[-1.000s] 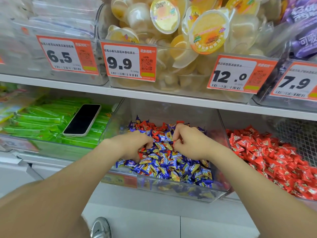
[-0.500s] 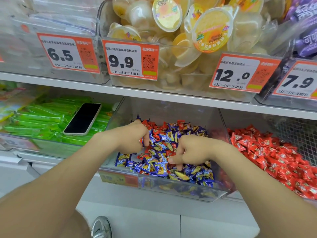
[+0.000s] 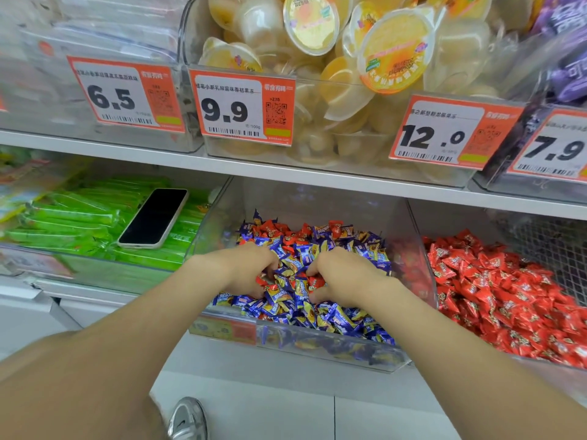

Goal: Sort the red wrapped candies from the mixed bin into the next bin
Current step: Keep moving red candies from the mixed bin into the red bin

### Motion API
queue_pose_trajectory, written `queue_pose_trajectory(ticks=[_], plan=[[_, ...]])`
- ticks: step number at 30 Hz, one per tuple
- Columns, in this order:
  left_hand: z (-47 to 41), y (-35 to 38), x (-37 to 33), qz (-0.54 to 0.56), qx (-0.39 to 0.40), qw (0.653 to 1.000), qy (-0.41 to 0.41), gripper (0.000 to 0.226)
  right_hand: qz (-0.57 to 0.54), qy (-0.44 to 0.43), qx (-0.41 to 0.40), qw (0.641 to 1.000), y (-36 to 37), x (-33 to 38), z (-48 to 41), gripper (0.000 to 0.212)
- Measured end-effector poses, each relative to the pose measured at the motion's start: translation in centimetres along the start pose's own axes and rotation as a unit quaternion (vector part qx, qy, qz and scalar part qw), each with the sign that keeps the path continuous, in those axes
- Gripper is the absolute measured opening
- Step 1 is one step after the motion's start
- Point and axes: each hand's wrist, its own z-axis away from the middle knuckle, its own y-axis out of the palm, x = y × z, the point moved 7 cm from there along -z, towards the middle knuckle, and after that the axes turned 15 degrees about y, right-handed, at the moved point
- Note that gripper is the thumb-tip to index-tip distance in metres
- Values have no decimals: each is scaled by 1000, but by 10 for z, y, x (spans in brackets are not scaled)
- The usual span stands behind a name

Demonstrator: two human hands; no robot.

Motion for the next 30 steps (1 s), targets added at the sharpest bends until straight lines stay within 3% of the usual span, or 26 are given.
queue_pose_trajectory(ticks=[4, 11, 16, 18, 20, 22, 25, 28, 30], plan=[[-2, 0, -1, 22, -26, 999, 10, 50, 19, -19, -16, 1000, 2, 4, -2, 20], [1, -11, -11, 41, -53, 997, 28, 25, -62, -30, -40, 997, -23, -16, 2, 31], [5, -19, -10, 63, -49, 997, -10, 40, -141, -11, -39, 989, -34, -23, 9, 39], [3, -18, -8, 58, -51, 997, -15, 30, -163, -9, -17, 986, -32, -23, 10, 25], [3, -18, -8, 53, -67, 996, -19, 17, -158, 2, 0, 987, -29, -21, 11, 18], [5, -18, -11, 52, -71, 996, -21, 17, -138, 14, -4, 990, -24, -18, 5, 21], [5, -13, -16, 56, -53, 997, -9, 38, -66, 30, 6, 997, -13, -14, 0, 16], [1, -5, -17, 37, -51, 998, -1, 46, -2, 24, 49, 999, -3, -10, 2, 66], [1, -3, -11, 62, -60, 996, -7, 36, 10, 24, 43, 999, 0, -7, 0, 83]])
